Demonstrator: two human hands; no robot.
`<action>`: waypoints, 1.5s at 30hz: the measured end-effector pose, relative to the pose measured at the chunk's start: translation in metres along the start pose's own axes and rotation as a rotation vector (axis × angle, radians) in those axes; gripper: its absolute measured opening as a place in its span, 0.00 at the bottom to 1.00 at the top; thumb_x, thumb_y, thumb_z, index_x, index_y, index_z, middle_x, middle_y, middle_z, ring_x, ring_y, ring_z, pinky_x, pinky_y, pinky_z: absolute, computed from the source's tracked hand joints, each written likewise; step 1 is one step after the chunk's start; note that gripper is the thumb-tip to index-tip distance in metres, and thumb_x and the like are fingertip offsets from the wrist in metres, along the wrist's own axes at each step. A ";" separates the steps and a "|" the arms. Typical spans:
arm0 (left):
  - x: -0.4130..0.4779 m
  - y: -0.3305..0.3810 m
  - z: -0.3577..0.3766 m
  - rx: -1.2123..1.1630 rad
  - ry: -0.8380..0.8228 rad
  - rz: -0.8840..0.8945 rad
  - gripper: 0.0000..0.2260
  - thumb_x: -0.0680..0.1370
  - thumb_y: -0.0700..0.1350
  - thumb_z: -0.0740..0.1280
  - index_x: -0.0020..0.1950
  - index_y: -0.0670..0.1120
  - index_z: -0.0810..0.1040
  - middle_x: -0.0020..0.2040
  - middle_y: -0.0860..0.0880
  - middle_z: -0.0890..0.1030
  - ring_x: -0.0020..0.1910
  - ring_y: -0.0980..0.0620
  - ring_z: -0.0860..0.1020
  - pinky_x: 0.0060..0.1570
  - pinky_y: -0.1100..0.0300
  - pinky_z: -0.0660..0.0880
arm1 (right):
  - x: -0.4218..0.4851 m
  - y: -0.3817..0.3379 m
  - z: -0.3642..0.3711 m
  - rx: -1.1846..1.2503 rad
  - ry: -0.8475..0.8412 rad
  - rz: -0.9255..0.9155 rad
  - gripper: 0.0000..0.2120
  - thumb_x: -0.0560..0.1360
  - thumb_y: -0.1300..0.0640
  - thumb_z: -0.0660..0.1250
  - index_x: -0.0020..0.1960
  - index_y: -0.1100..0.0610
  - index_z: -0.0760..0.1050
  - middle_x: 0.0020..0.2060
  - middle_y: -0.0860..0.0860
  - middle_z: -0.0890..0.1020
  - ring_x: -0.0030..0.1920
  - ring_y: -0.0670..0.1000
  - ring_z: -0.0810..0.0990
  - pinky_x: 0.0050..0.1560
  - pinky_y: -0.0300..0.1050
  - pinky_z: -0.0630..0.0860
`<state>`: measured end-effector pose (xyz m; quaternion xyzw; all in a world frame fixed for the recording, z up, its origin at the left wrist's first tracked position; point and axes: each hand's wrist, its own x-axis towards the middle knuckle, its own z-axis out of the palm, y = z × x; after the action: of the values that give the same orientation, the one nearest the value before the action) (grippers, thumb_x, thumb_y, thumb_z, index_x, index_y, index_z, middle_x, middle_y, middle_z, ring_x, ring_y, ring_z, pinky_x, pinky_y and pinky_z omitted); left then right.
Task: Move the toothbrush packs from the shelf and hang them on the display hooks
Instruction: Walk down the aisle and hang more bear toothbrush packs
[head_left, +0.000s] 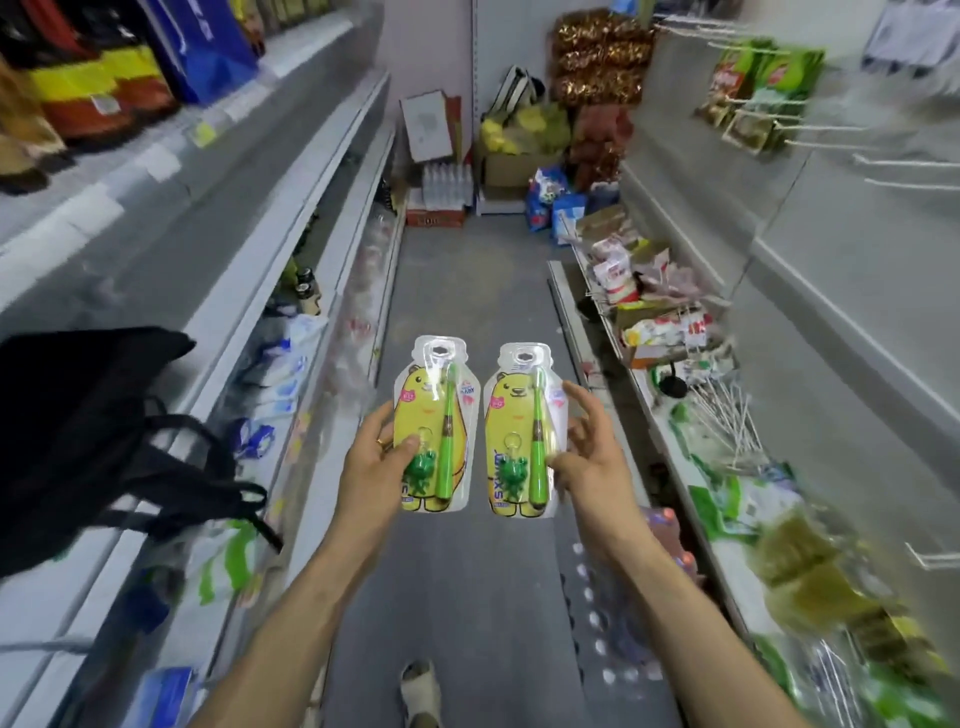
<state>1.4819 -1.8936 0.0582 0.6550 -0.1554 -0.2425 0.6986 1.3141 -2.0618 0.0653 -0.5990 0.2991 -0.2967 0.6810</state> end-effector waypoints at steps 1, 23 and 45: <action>0.029 0.004 0.001 -0.005 -0.019 -0.003 0.17 0.83 0.39 0.67 0.67 0.58 0.78 0.61 0.51 0.86 0.61 0.44 0.84 0.63 0.31 0.77 | 0.024 -0.003 0.009 0.020 0.014 -0.009 0.43 0.71 0.82 0.59 0.76 0.46 0.69 0.53 0.47 0.86 0.55 0.51 0.84 0.46 0.48 0.81; 0.438 0.099 0.370 -0.197 -0.627 -0.083 0.10 0.81 0.37 0.69 0.63 0.40 0.81 0.57 0.35 0.85 0.48 0.42 0.86 0.52 0.42 0.84 | 0.377 -0.137 -0.149 0.240 0.776 -0.145 0.18 0.79 0.76 0.60 0.60 0.59 0.78 0.52 0.57 0.87 0.48 0.52 0.87 0.46 0.48 0.84; 0.496 0.200 0.631 -0.353 -1.451 -0.191 0.08 0.82 0.37 0.67 0.60 0.42 0.81 0.55 0.42 0.87 0.51 0.48 0.86 0.46 0.49 0.85 | 0.431 -0.246 -0.213 0.152 1.550 -0.538 0.10 0.82 0.68 0.64 0.62 0.61 0.77 0.48 0.52 0.85 0.51 0.51 0.83 0.58 0.56 0.79</action>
<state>1.5852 -2.6876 0.2657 0.2199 -0.4780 -0.6941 0.4914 1.4179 -2.5526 0.2651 -0.2276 0.5095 -0.7986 0.2255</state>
